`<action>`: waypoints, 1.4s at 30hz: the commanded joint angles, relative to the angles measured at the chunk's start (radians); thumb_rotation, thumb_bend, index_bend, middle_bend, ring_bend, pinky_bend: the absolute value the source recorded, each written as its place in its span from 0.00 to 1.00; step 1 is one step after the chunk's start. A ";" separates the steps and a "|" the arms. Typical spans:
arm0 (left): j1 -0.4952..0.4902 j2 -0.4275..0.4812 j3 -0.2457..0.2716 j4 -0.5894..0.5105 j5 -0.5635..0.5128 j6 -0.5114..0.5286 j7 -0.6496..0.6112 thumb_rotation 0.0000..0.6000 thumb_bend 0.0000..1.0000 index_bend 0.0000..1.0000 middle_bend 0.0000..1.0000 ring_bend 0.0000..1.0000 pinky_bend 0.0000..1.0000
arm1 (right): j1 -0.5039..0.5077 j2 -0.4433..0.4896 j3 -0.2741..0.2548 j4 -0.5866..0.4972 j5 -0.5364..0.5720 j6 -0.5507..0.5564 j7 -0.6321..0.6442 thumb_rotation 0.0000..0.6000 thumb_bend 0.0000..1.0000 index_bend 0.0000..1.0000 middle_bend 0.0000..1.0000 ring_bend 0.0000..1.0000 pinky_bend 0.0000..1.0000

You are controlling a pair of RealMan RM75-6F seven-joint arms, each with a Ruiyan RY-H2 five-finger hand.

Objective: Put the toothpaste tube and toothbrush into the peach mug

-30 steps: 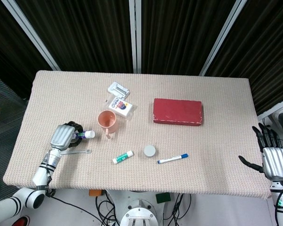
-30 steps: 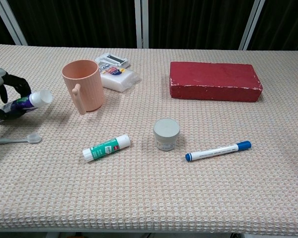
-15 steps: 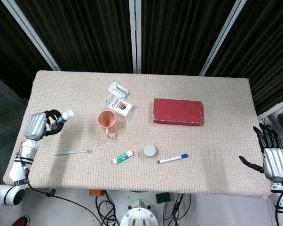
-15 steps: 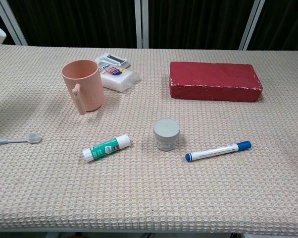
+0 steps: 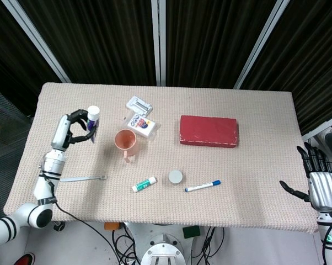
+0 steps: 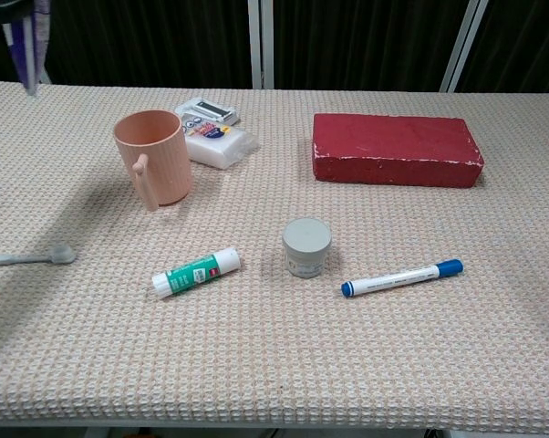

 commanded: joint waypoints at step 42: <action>-0.123 -0.396 0.042 0.444 0.062 0.018 -0.182 1.00 0.45 0.66 0.44 0.28 0.43 | 0.005 0.001 0.008 0.007 0.042 -0.028 -0.014 0.84 0.40 0.00 0.00 0.00 0.00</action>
